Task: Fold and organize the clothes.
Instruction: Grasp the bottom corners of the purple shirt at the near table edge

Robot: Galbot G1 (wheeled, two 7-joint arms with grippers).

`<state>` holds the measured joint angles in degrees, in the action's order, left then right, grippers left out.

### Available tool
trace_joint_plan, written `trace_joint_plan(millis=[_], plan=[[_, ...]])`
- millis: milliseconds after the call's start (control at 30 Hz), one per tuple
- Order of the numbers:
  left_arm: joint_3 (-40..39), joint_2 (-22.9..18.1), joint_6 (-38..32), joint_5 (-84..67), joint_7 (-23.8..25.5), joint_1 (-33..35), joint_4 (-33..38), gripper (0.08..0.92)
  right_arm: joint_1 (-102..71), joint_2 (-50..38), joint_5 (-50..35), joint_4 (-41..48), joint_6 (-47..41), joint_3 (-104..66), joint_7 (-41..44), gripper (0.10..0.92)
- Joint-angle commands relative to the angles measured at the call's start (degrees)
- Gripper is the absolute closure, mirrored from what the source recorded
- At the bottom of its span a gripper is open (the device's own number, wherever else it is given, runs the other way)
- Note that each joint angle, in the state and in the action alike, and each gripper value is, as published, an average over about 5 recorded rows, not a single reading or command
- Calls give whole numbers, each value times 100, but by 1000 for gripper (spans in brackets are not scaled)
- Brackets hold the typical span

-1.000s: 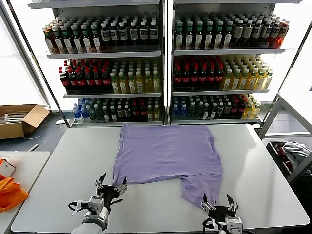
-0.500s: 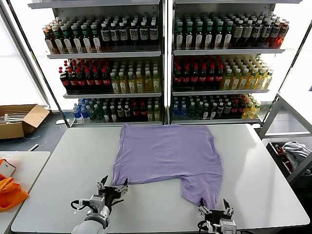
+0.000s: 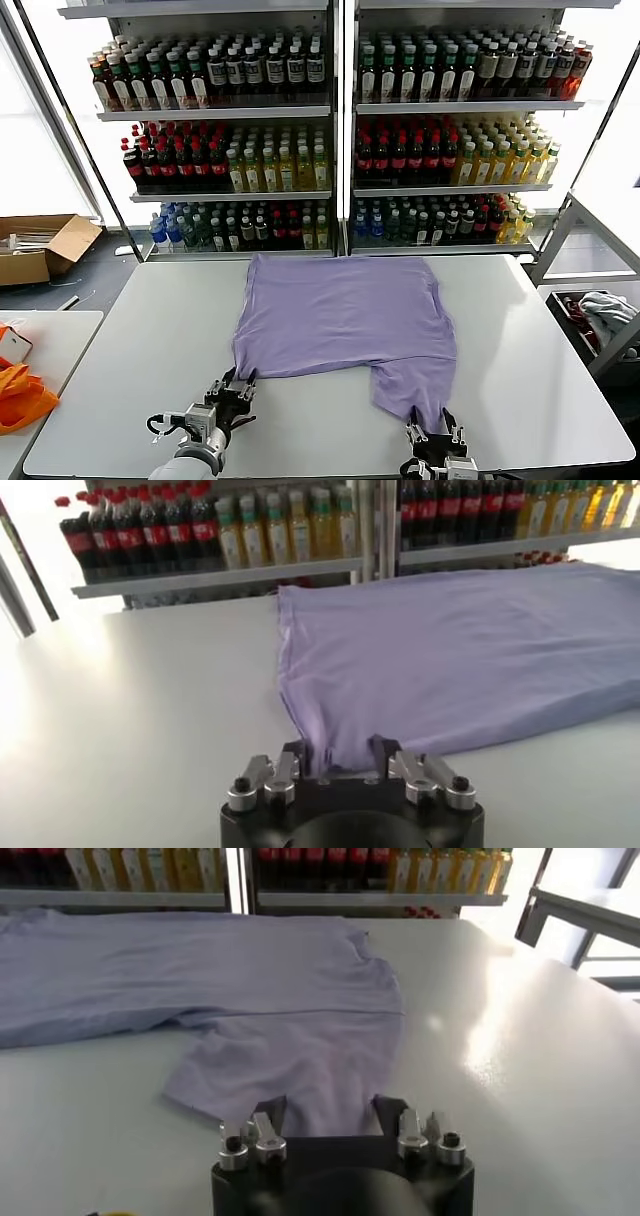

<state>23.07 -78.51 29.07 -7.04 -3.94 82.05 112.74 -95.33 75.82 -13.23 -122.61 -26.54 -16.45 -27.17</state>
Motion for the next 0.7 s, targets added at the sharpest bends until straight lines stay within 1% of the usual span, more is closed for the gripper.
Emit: trace_joint_plan(millis=[33, 233, 300, 367, 467, 700], plan=[[-31, -29, 119, -25, 15, 59, 87, 657, -18, -6, -12, 76, 137, -5, 7, 613], [-60, -62, -8, -13, 54, 87, 124, 829, -24, -40, 91, -105, 292, -64, 124, 786], [-73, -78, -72, -3, 57, 90, 141, 872, -11, -50, 154, -225, 317, -87, 171, 847], [-81, -93, -118, 11, 61, 82, 154, 902, 21, -54, 226, -342, 331, -115, 212, 889], [-76, -108, -195, 23, 69, 49, 149, 912, 98, -53, 278, -460, 329, -160, 258, 908], [-10, -132, -602, -22, 77, -86, 181, 913, 426, -6, 339, -475, 457, -298, 408, 908]])
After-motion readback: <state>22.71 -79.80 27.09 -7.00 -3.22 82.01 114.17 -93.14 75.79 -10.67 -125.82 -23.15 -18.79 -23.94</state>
